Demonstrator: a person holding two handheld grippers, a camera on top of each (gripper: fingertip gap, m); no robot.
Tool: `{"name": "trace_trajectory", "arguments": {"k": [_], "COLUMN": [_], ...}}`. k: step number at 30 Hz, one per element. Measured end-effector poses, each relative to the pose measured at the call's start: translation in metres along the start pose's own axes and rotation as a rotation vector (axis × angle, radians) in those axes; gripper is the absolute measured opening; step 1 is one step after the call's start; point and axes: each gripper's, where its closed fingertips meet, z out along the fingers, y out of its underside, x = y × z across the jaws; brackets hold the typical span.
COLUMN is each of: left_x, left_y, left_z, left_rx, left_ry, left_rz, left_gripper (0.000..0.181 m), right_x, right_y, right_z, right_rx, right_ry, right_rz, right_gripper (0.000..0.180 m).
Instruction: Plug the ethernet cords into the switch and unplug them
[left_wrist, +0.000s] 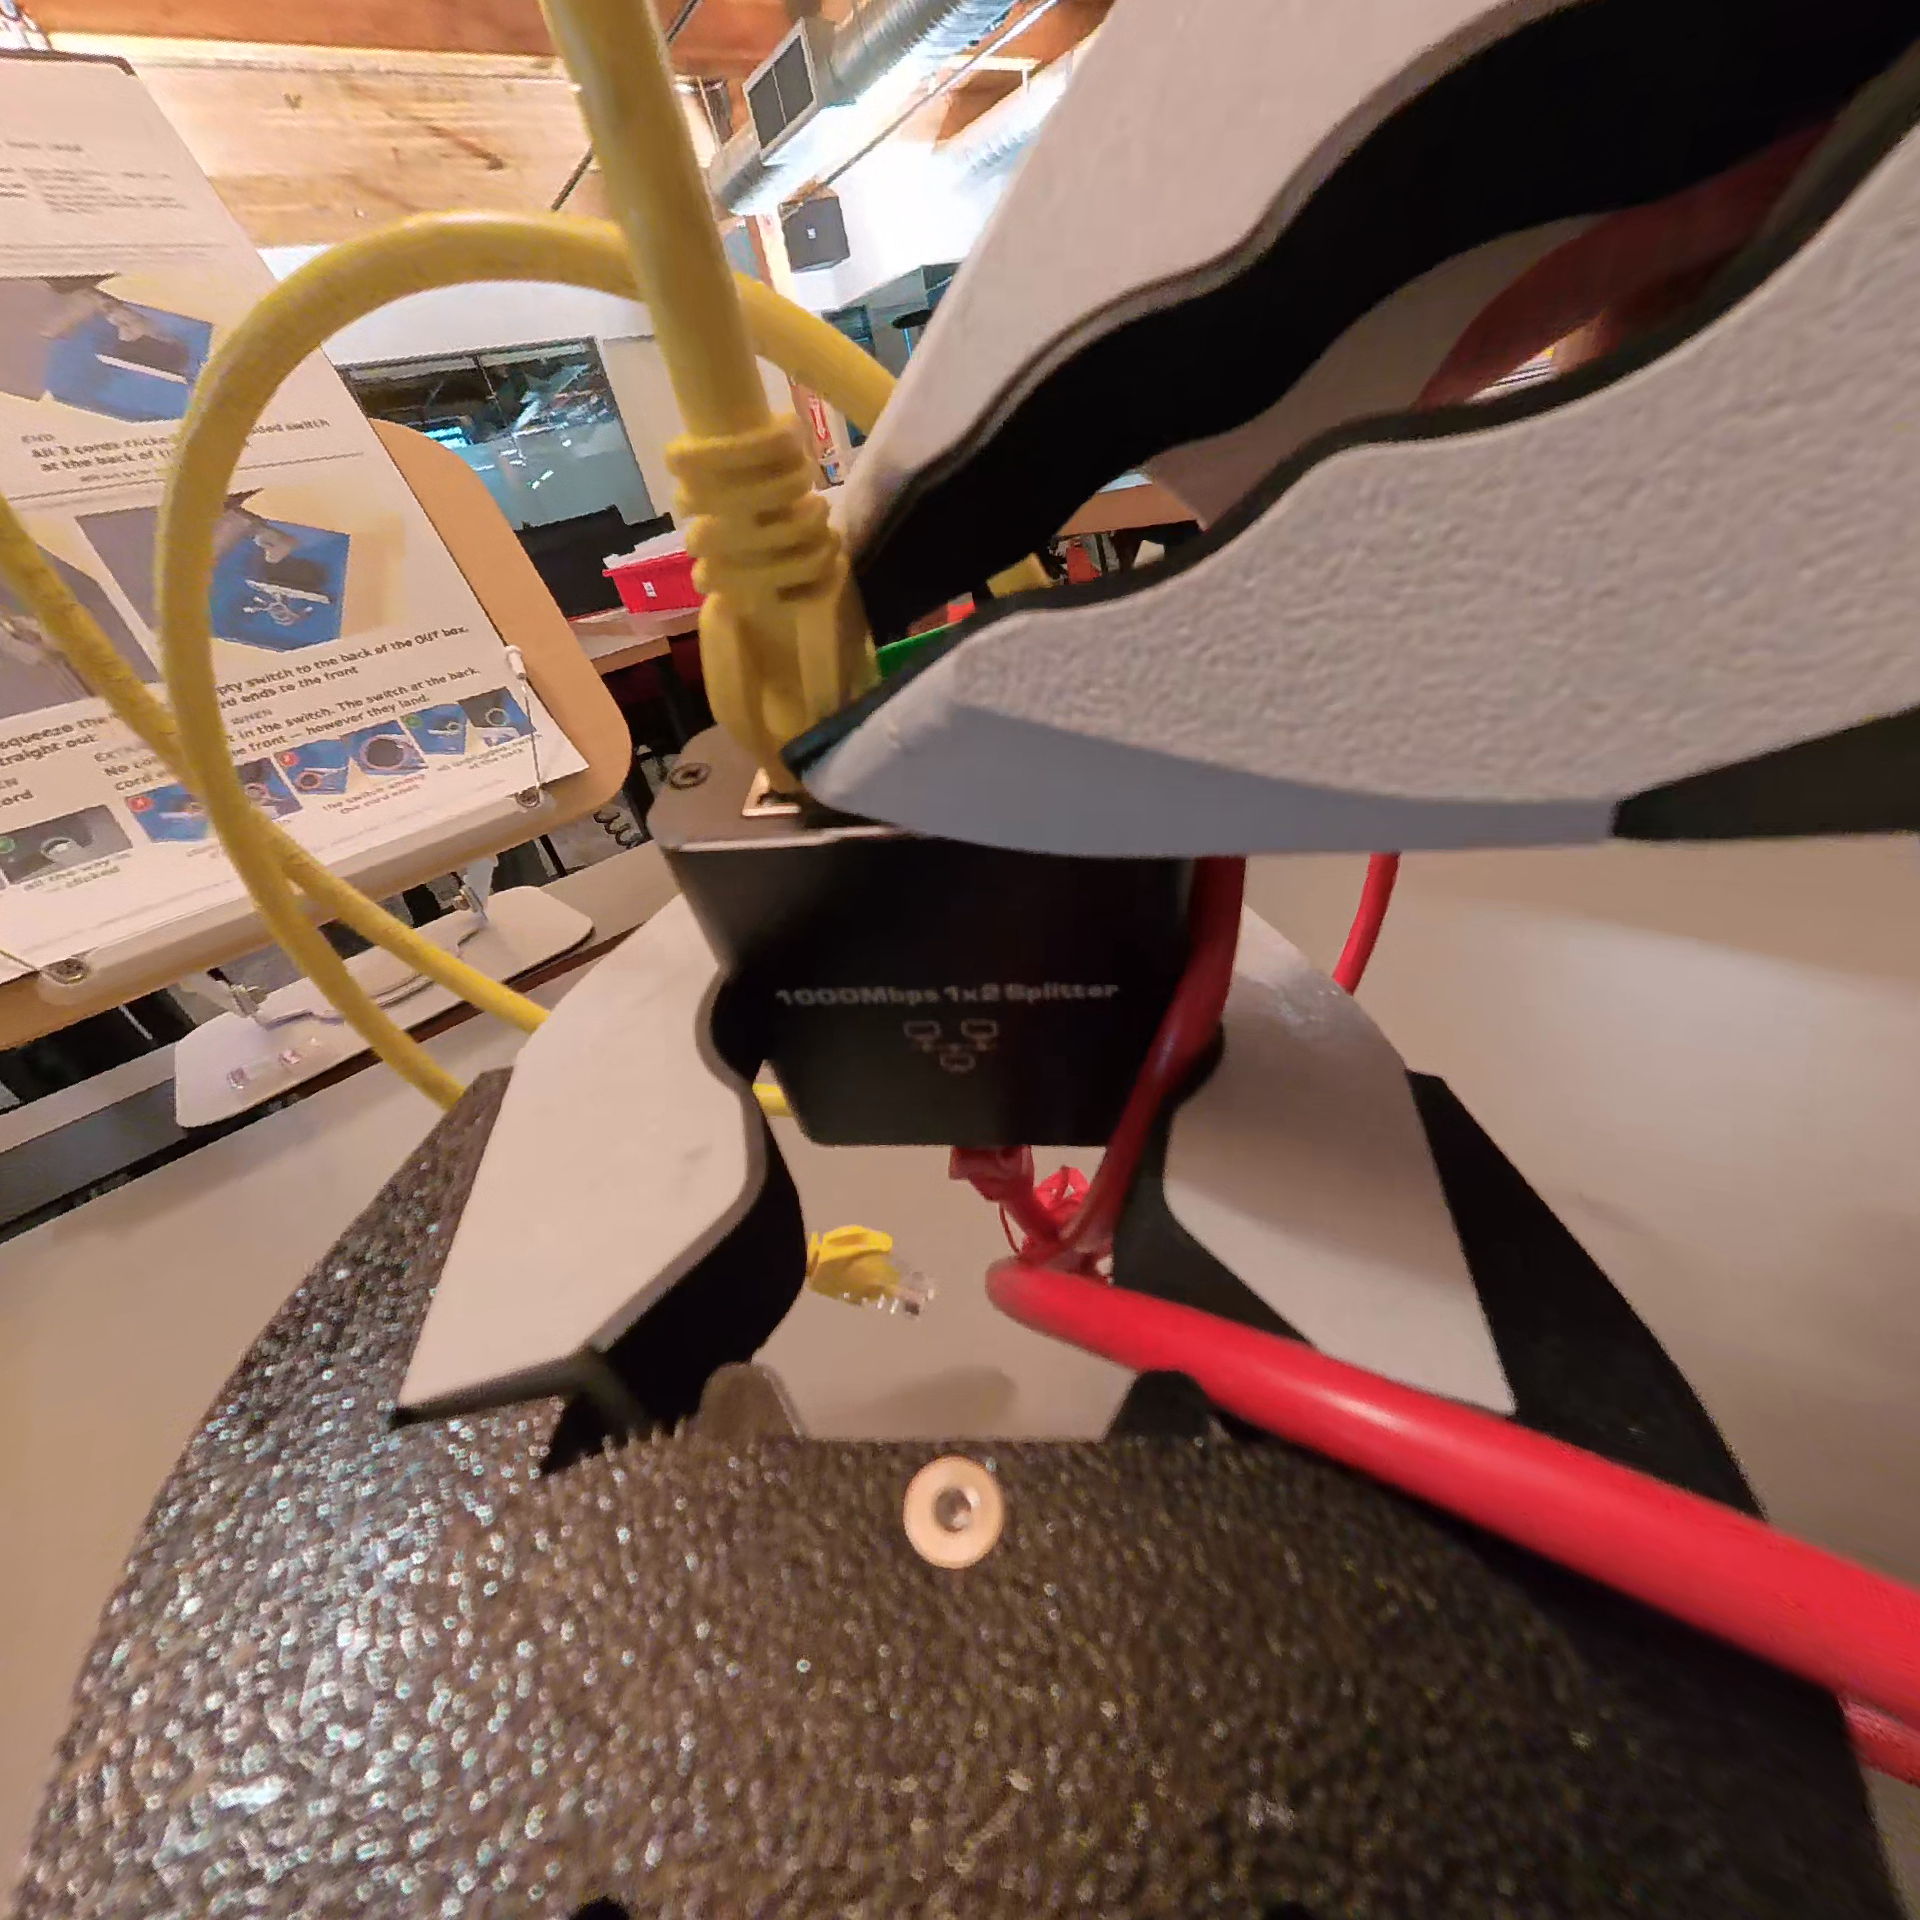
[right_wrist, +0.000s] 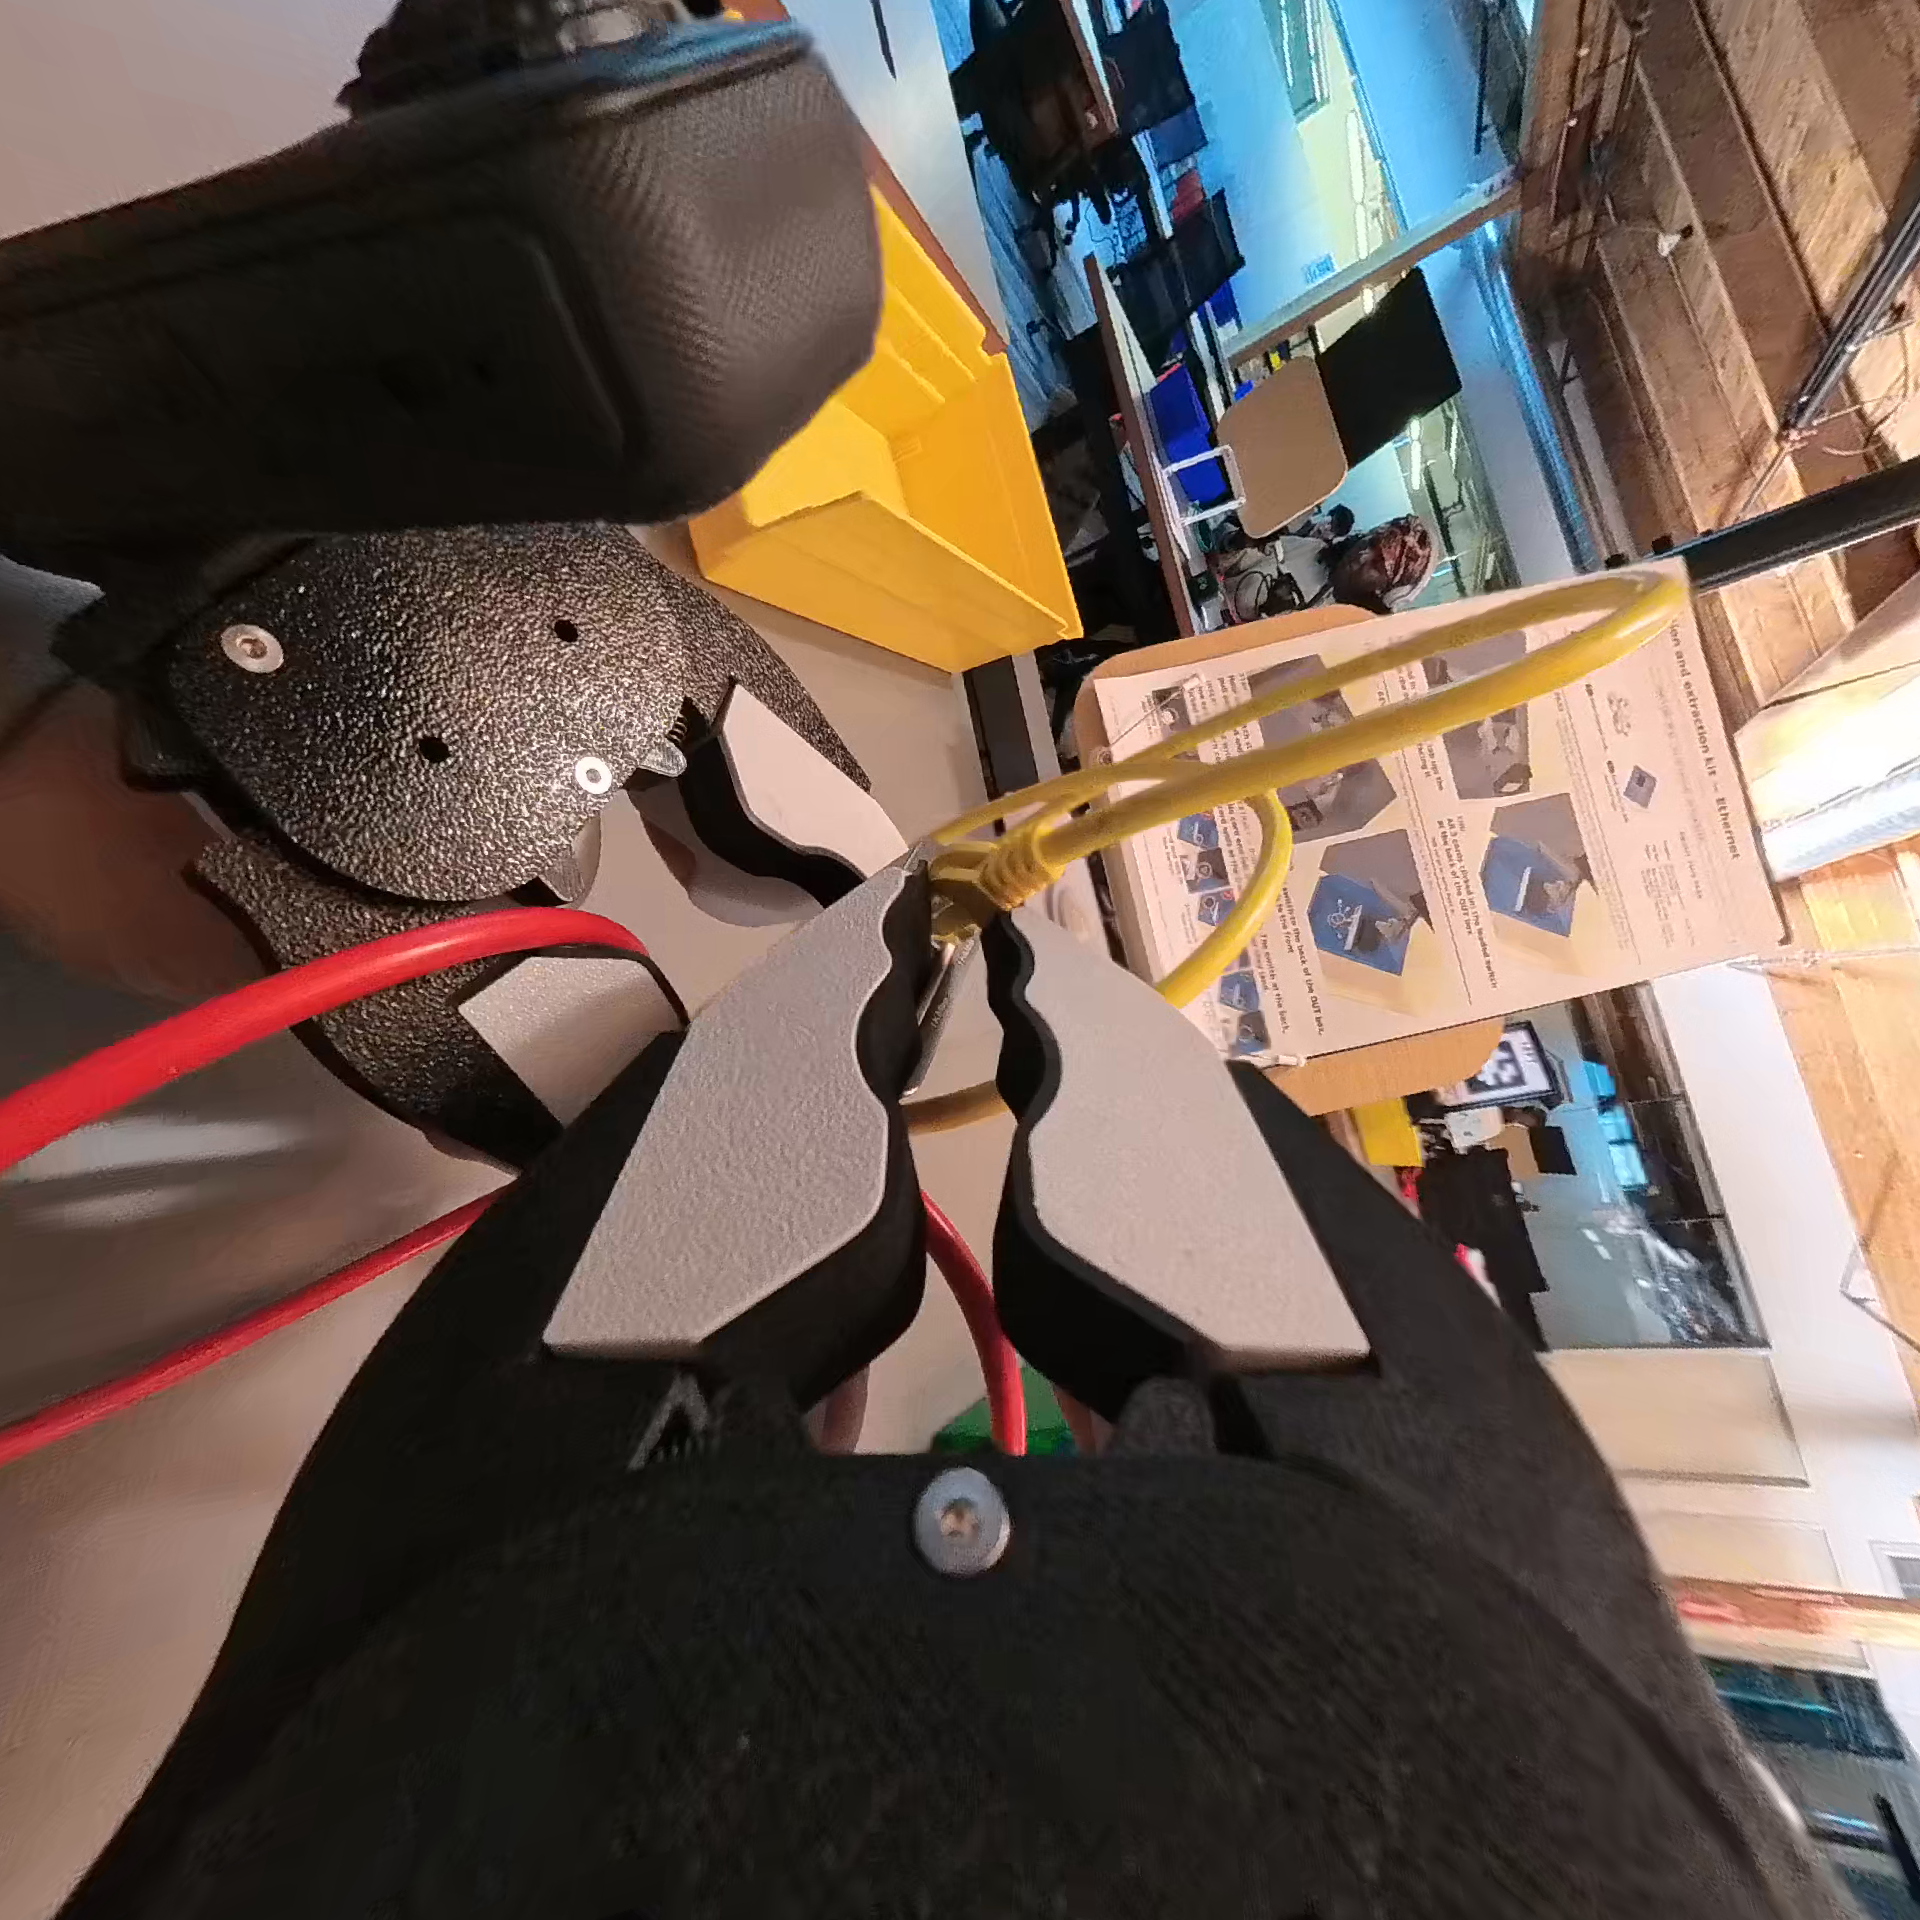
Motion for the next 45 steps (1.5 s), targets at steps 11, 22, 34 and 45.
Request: {"name": "trace_trajectory", "arguments": {"k": [11, 22, 34, 45], "left_x": [-0.008, -0.007, -0.004, -0.003], "left_y": [-0.003, -0.008, -0.013, -0.015], "left_z": [-0.002, -0.005, -0.008, -0.011], "left_rx": [-0.005, -0.019, -0.025, -0.019], "left_ry": [-0.051, -0.072, -0.081, -0.074], "left_rz": [0.083, 0.129, 0.174, 0.166], "left_gripper": [0.075, 0.076, 0.075, 0.075], "right_x": [0.005, 0.011, 0.01, 0.008], "right_y": [0.001, 0.0, -0.008, -0.015], "right_z": [-0.001, -0.005, -0.004, -0.005], "right_rx": [0.124, 0.303, 0.299, 0.281], "right_ry": [-0.087, -0.096, -0.116, -0.057], "right_rz": [0.361, 0.906, 0.897, 0.798], "right_gripper": [0.012, 0.013, 0.015, 0.015]}}
